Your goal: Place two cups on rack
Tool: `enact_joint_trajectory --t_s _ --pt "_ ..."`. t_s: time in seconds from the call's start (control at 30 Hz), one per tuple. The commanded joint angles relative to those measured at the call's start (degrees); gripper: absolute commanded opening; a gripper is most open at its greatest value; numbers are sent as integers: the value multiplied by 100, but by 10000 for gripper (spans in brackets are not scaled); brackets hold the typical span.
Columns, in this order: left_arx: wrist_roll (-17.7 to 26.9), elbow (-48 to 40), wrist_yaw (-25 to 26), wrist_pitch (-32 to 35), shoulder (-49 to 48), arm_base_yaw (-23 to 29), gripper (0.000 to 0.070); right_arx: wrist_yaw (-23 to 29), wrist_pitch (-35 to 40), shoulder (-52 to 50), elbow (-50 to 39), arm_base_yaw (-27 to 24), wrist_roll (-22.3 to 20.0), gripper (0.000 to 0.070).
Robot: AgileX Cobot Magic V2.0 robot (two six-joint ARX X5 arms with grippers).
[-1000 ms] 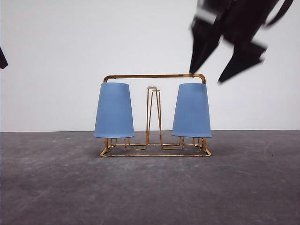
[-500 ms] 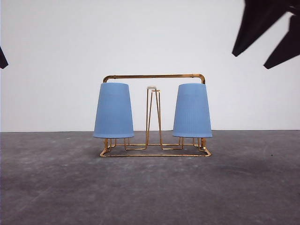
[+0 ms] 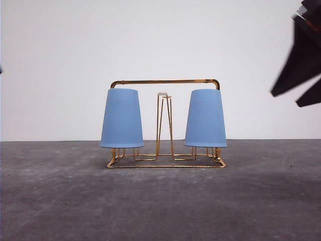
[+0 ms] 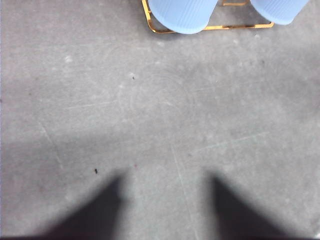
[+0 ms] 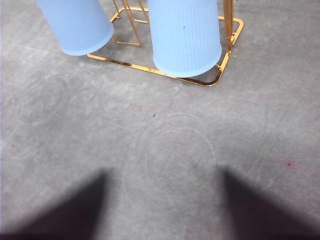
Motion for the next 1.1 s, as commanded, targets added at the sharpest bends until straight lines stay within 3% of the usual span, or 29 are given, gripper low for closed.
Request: enact_joint_trajectory --t_s 0.0,0.07,0.5,0.57,0.63,0.87,1.07 --pt "398 37 -9 156 46 -20 0 -9 69 30 48 31 55 42" --pt "590 37 -25 218 32 -20 0 -13 119 25 48 28 55 42" --pt "588 27 -24 221 -1 -20 0 -13 252 27 48 26 55 42" --pt "994 -57 -73 285 -157 40 0 -13 252 27 48 26 55 42" --pt "1265 -405 -37 674 -477 174 0 -13 252 27 48 26 55 42" --pt "1303 -2335 -298 2692 -2483 1108 0 -15 252 27 48 26 55 42" --pt "1301 -3292 -350 2963 -3806 1893 0 -13 252 27 48 26 55 42"
